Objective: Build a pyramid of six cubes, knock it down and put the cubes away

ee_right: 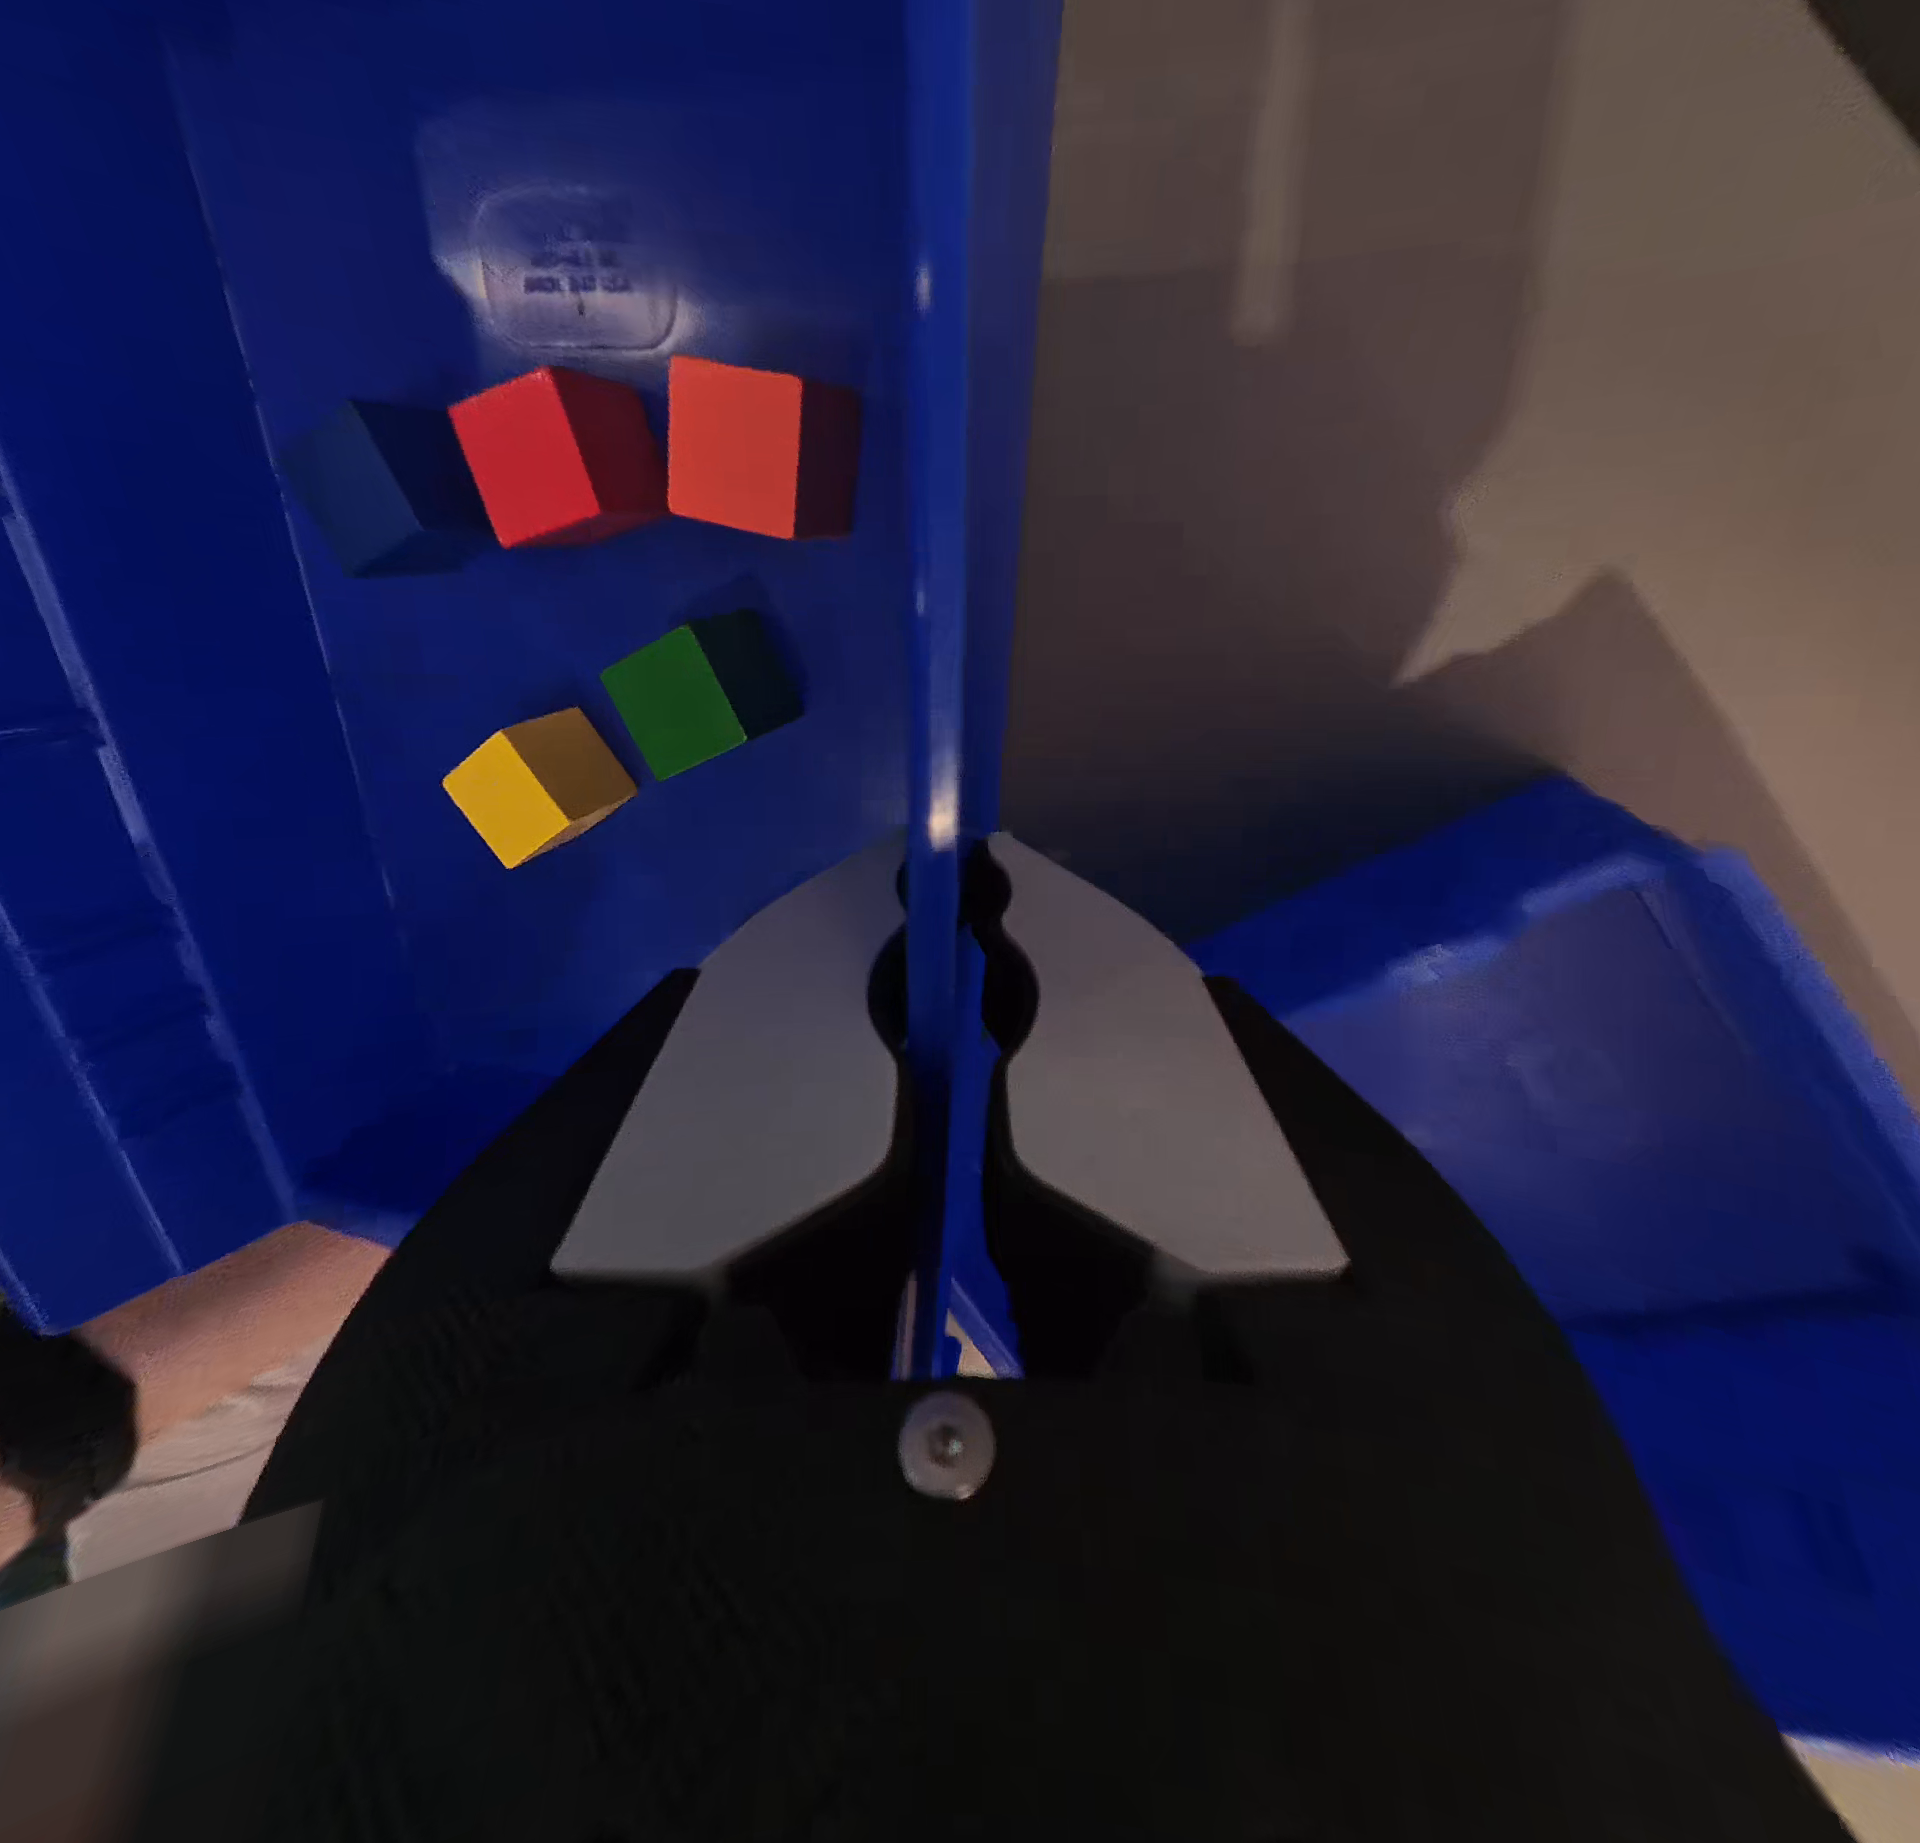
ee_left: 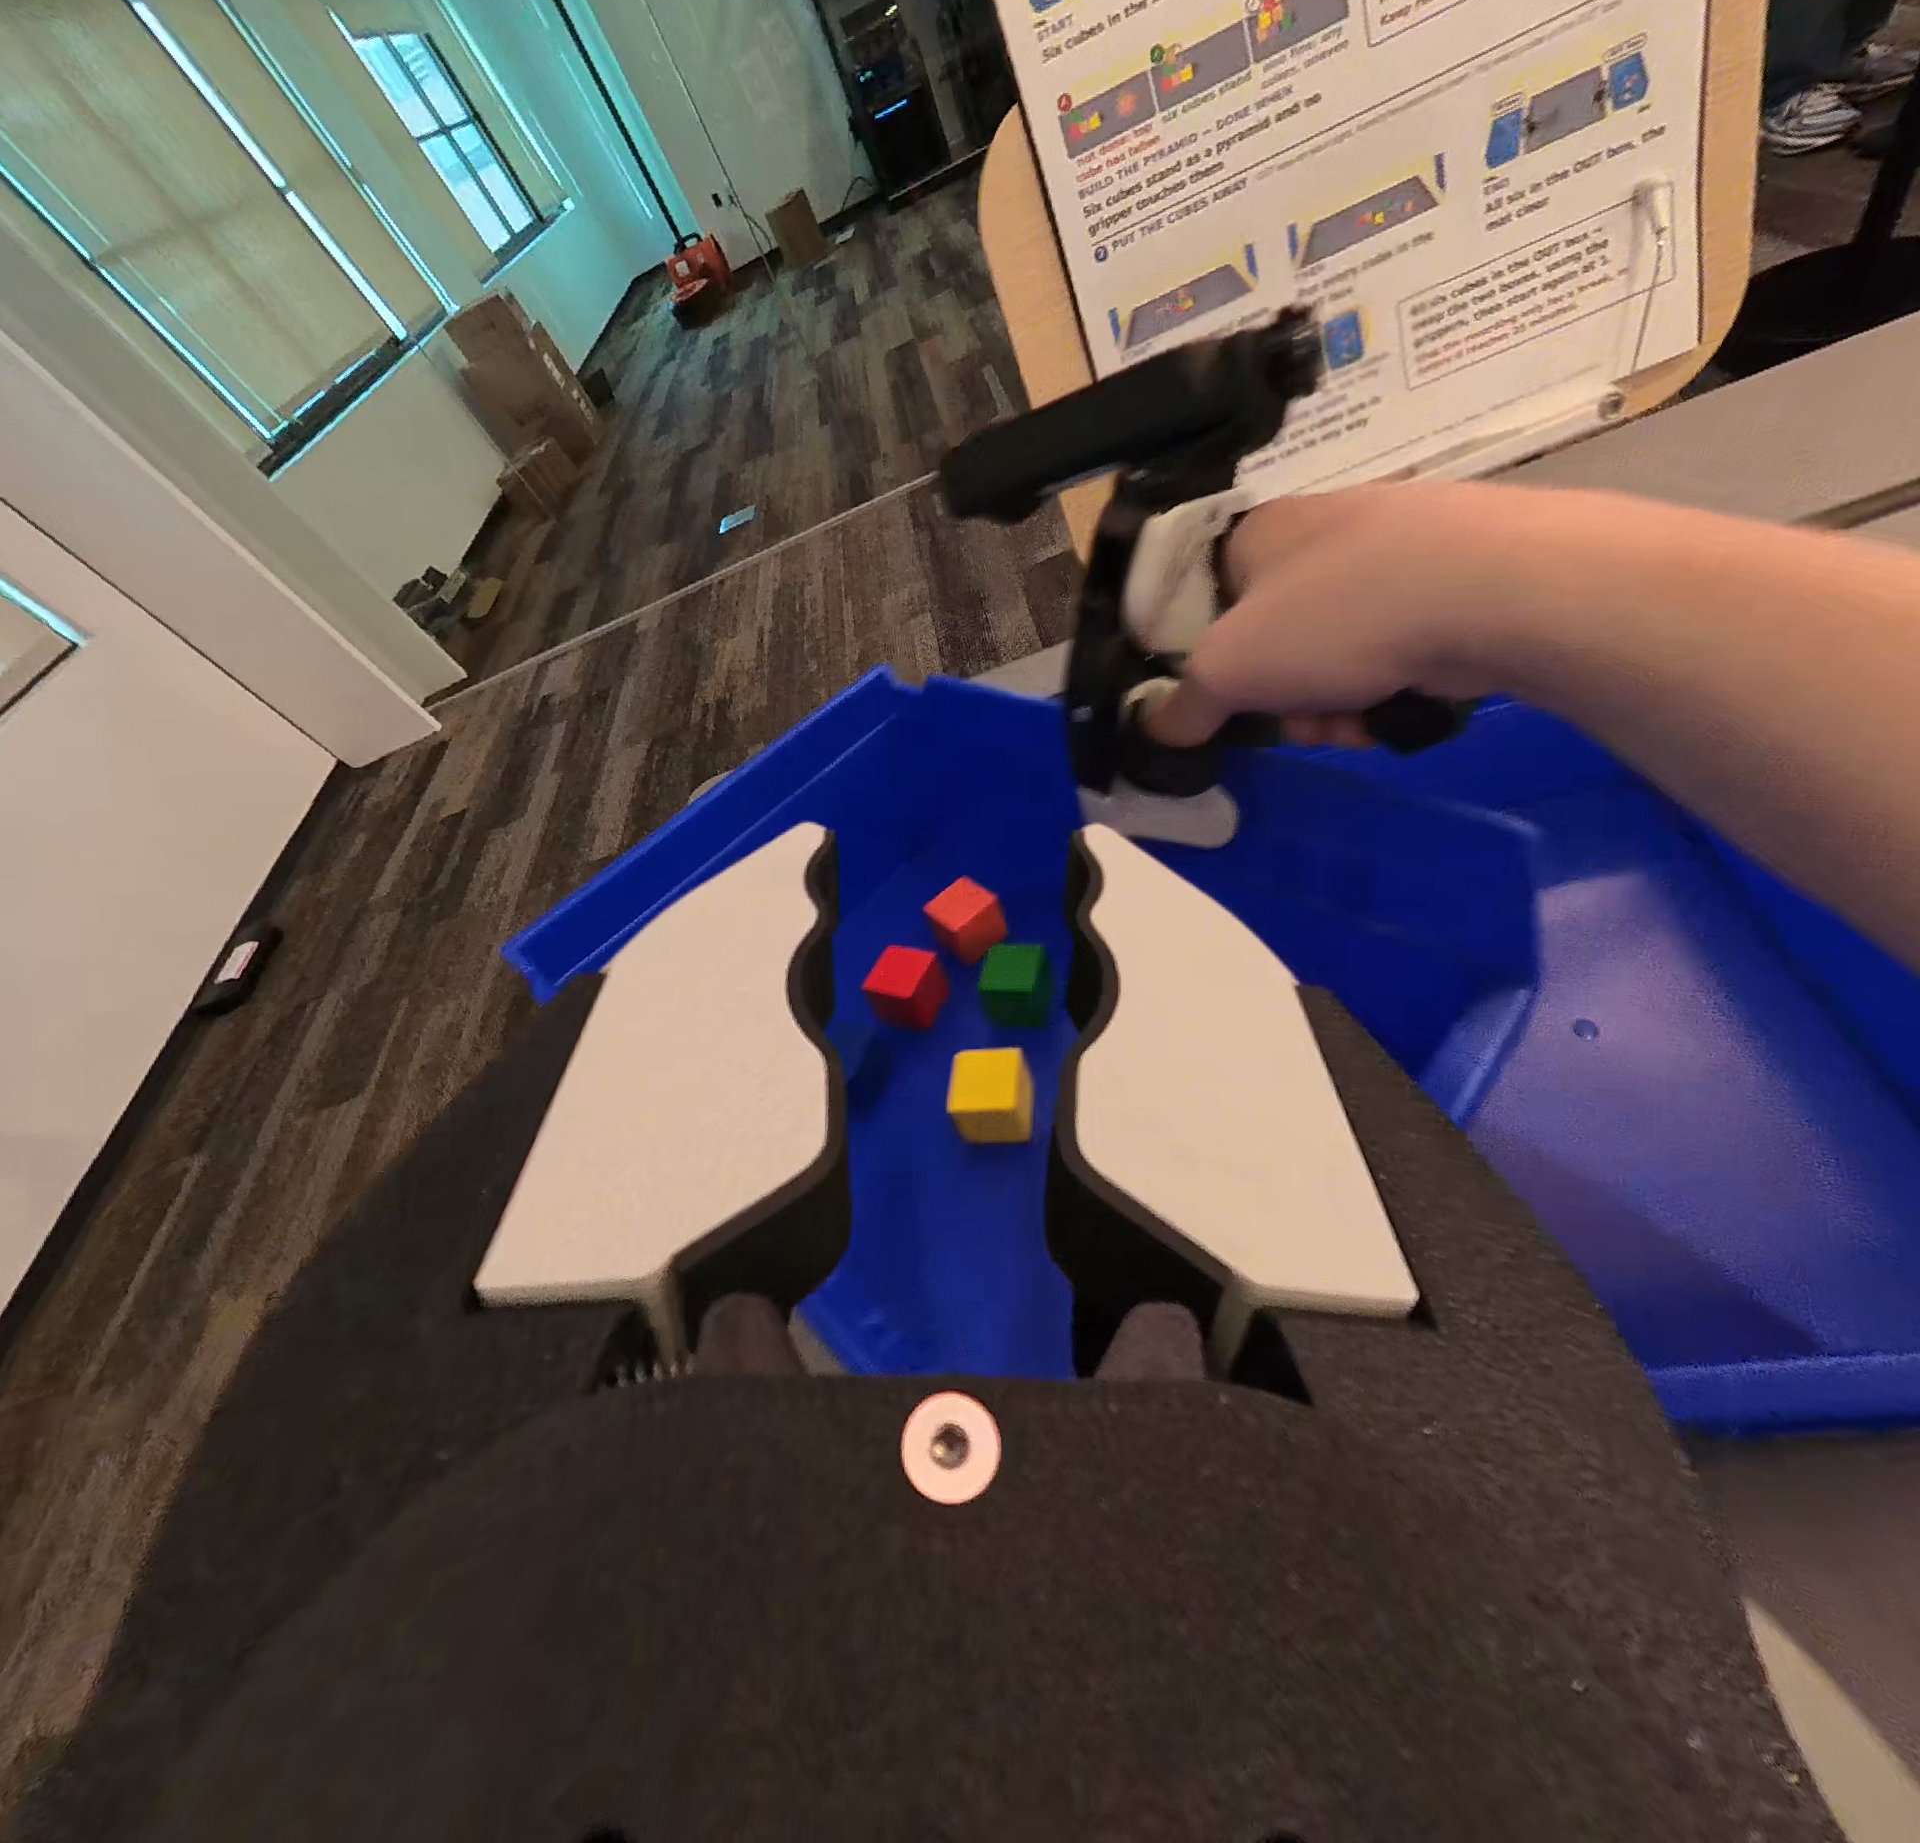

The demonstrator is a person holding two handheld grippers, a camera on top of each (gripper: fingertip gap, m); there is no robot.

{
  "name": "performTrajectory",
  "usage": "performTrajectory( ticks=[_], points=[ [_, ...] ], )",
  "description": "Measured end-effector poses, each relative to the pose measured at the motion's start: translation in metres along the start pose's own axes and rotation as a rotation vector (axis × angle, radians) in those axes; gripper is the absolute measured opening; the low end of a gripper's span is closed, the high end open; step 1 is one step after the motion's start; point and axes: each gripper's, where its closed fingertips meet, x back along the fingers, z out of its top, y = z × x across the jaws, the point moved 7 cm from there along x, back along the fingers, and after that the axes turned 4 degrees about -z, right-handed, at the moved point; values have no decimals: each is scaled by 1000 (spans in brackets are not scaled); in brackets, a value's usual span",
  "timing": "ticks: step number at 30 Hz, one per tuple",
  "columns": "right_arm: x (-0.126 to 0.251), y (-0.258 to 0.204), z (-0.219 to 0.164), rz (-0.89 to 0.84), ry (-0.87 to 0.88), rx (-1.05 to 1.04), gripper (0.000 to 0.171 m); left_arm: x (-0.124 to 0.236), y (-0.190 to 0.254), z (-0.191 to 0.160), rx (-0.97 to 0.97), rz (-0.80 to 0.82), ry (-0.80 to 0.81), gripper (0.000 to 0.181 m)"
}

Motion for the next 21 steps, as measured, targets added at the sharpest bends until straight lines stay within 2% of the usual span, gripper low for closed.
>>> performTrajectory(
  ticks=[3,7,13,21],
  points=[
    [-16,-19,11,31,-32,10,8,1,7,2,-29,-15,4,42],
    [-38,-23,21,25,18,-23,8,-3,13,2,-50,-35,-12,42],
    [-77,-18,10,-15,-84,-68,8,-5,17,1,-63,-53,-21,42],
    [-100,-10,14,-57,8,-171,11,-4,23,2,-79,-91,-18,42]
  ],
)
